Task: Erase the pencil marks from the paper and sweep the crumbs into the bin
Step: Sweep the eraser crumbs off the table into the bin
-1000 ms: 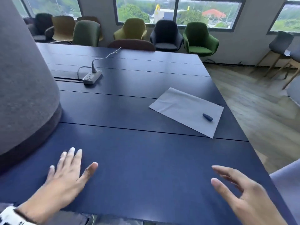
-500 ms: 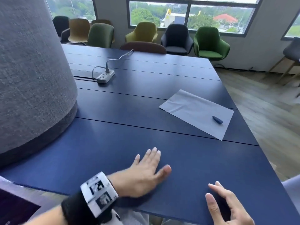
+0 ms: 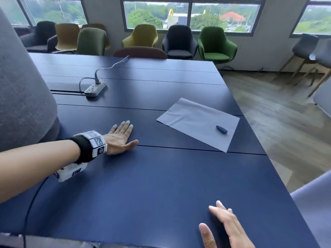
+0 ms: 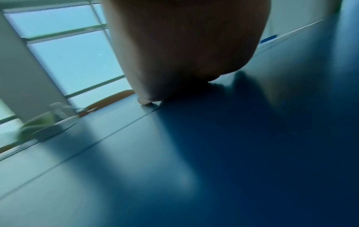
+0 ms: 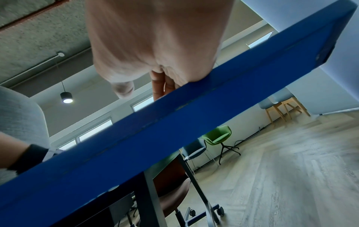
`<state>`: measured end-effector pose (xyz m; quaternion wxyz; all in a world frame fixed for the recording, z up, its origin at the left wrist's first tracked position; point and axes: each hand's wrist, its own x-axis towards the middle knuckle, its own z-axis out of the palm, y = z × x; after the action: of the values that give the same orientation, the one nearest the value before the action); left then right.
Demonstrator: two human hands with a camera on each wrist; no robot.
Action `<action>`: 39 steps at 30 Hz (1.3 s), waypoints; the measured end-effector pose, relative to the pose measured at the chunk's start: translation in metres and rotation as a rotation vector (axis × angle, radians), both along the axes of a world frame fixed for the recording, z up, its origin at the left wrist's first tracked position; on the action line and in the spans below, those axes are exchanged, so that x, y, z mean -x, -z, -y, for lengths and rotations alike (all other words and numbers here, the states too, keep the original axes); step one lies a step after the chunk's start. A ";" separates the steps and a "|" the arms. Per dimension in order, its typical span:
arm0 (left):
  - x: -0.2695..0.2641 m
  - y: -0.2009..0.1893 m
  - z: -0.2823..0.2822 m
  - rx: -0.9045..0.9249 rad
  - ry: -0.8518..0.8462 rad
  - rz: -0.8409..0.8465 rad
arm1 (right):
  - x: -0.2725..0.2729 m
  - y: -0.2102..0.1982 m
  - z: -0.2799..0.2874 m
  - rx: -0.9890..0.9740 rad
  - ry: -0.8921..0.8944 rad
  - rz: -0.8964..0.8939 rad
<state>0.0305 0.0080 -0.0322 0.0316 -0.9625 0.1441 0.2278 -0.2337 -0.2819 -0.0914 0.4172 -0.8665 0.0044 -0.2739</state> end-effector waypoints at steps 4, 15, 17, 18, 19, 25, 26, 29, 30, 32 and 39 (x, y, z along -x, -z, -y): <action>0.028 0.003 0.057 -0.005 0.197 -0.061 | -0.005 0.003 -0.002 0.047 -0.022 0.124; 0.045 -0.020 0.116 0.141 0.347 -0.033 | -0.002 0.001 -0.001 0.002 -0.022 0.164; 0.016 -0.020 0.105 0.034 0.207 0.011 | -0.001 0.000 -0.002 -0.016 0.007 0.179; 0.009 -0.016 0.103 -0.022 0.186 0.012 | -0.001 0.000 -0.001 -0.019 0.010 0.192; 0.009 -0.010 0.104 -0.052 0.179 0.001 | -0.002 0.000 -0.002 -0.021 0.003 0.201; 0.080 0.002 0.163 -0.019 0.370 -0.045 | -0.002 0.003 0.001 -0.069 0.007 0.177; 0.094 0.001 0.174 -0.007 0.420 -0.058 | -0.003 0.002 0.000 -0.055 -0.001 0.185; 0.127 0.001 0.196 0.013 0.554 -0.118 | -0.004 -0.002 0.001 -0.021 -0.036 0.214; 0.131 -0.002 0.195 0.024 0.568 -0.138 | -0.003 -0.003 0.003 -0.027 -0.048 0.216; 0.133 -0.012 0.175 0.051 0.498 -0.150 | -0.001 -0.004 0.006 -0.059 -0.069 0.191; 0.163 -0.008 0.012 0.052 -0.261 -0.074 | 0.004 -0.001 0.006 -0.078 -0.078 0.127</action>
<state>-0.1321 -0.0042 -0.0240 -0.0287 -0.9645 0.0246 0.2615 -0.2378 -0.2879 -0.0901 0.4604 -0.8300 -0.0450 -0.3115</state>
